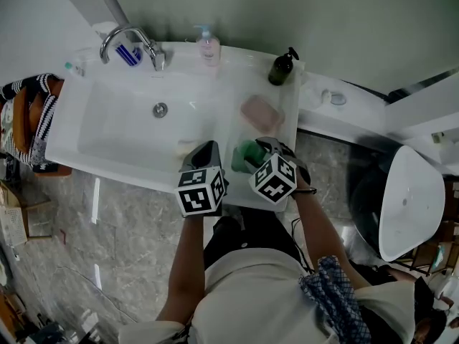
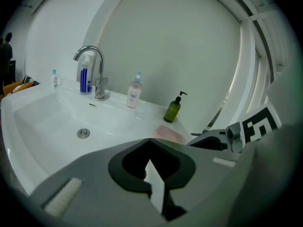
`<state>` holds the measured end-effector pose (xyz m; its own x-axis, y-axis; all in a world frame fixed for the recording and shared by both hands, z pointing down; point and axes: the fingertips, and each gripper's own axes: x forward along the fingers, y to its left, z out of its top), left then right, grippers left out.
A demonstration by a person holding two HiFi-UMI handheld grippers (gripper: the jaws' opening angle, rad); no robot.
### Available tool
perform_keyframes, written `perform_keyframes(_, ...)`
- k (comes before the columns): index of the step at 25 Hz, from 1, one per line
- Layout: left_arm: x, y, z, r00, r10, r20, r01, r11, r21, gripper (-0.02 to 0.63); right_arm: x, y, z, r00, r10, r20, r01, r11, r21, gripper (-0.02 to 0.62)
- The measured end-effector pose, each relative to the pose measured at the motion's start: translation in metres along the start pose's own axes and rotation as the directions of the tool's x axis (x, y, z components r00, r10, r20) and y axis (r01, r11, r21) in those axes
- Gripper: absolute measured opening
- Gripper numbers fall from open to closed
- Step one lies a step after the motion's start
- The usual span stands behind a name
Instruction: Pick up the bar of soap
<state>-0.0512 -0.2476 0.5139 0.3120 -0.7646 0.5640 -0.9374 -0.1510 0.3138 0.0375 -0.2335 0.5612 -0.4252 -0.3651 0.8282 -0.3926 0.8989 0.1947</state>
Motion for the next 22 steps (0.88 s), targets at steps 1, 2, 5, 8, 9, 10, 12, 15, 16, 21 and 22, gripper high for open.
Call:
perform_keyframes(1, 0.000, 0.001, 0.000, 1.000, 0.001, 0.001, -0.001, 1.000, -0.001, 0.008, -0.002, -0.003, 0.003, 1.000, -0.008, 0.013, 0.008, 1.000, 0.001, 0.247)
perform_keyframes(2, -0.001, 0.001, 0.000, 1.000, 0.002, 0.002, -0.002, 1.000, -0.002, 0.008, -0.003, -0.006, 0.007, 1.000, -0.015, 0.026, 0.014, 1.000, 0.005, 0.247)
perform_keyframes(5, -0.002, 0.004, 0.002, 1.000, 0.008, 0.008, -0.008, 1.000, -0.005, 0.008, -0.006, -0.012, 0.015, 0.998, -0.021, 0.052, 0.020, 1.000, 0.019, 0.247)
perform_keyframes(8, -0.006, 0.010, 0.003, 1.000, 0.023, 0.018, -0.023, 1.000, -0.013, 0.008, -0.006, -0.015, 0.025, 0.997, -0.012, 0.076, 0.010, 1.000, 0.027, 0.247)
perform_keyframes(9, -0.008, 0.013, 0.004, 0.999, 0.031, 0.021, -0.030, 0.999, -0.017, 0.008, -0.006, -0.015, 0.029, 0.996, -0.007, 0.085, 0.005, 1.000, 0.027, 0.247)
perform_keyframes(10, -0.010, 0.016, 0.004, 0.999, 0.040, 0.024, -0.039, 0.999, -0.022, 0.008, -0.005, -0.016, 0.035, 0.995, -0.005, 0.095, 0.003, 1.000, 0.022, 0.245)
perform_keyframes(12, -0.016, 0.023, 0.004, 0.998, 0.059, 0.032, -0.058, 0.998, -0.036, 0.008, -0.004, -0.020, 0.049, 0.993, -0.021, 0.119, 0.020, 1.000, 0.008, 0.198)
perform_keyframes(15, -0.024, 0.035, 0.005, 0.995, 0.093, 0.046, -0.090, 0.994, -0.059, 0.008, 0.007, -0.022, 0.062, 0.995, -0.032, 0.099, 0.038, 0.997, -0.064, 0.107)
perform_keyframes(16, -0.026, 0.039, 0.005, 0.993, 0.104, 0.050, -0.101, 0.993, -0.066, 0.007, 0.013, -0.020, 0.062, 0.997, -0.019, 0.079, 0.027, 0.995, -0.097, 0.106)
perform_keyframes(21, -0.039, 0.061, 0.007, 0.985, 0.156, 0.077, -0.145, 0.981, -0.125, 0.008, 0.022, -0.013, 0.061, 0.999, 0.020, 0.050, -0.013, 0.990, -0.139, 0.103)
perform_keyframes(22, -0.041, 0.063, 0.008, 0.983, 0.162, 0.082, -0.150, 0.979, -0.137, 0.008, 0.022, -0.012, 0.062, 0.999, 0.020, 0.050, -0.012, 0.989, -0.150, 0.103)
